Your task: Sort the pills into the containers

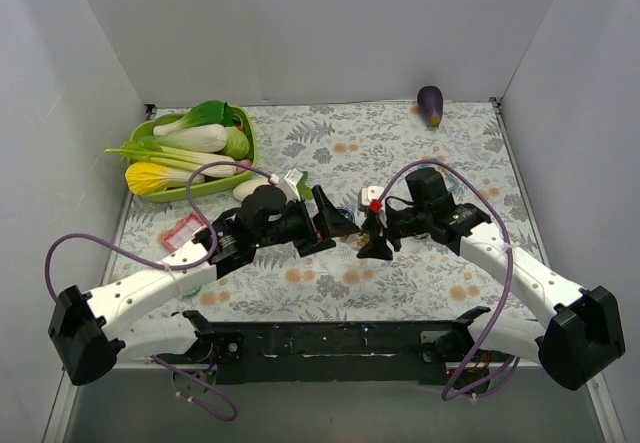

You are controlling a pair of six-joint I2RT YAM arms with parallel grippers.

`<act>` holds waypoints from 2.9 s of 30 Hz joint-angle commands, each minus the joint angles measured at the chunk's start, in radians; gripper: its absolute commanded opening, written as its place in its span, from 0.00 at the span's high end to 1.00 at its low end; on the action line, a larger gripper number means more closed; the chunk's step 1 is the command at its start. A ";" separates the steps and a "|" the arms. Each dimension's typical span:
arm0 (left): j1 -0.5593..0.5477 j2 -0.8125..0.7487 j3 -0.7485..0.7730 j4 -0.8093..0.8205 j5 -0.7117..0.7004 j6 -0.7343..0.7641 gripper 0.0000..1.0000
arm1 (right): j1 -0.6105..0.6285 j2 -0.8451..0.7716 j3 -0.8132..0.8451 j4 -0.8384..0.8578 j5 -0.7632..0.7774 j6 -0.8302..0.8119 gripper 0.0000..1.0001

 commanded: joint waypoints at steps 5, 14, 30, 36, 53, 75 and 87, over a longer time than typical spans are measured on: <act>-0.004 -0.282 -0.184 0.014 0.294 0.885 0.02 | -0.010 -0.030 -0.013 0.000 -0.132 -0.044 0.99; -0.008 -0.363 -0.326 0.353 0.277 1.448 0.02 | -0.010 -0.022 -0.009 -0.087 -0.244 -0.165 0.99; -0.011 -0.076 -0.199 0.465 0.381 1.400 0.45 | -0.010 -0.033 -0.032 -0.086 -0.259 -0.182 0.99; -0.011 -0.067 -0.216 0.469 0.412 1.338 0.54 | -0.010 -0.031 -0.033 -0.086 -0.262 -0.179 0.99; -0.011 -0.033 -0.211 0.465 0.426 1.307 0.45 | -0.010 -0.024 -0.030 -0.083 -0.266 -0.170 0.99; -0.010 0.020 0.018 -0.061 0.060 -0.194 1.00 | -0.011 -0.042 -0.047 0.014 -0.074 -0.063 0.99; -0.010 -0.012 -0.031 0.067 0.085 -0.211 0.83 | -0.017 -0.064 -0.064 0.028 -0.084 -0.050 0.99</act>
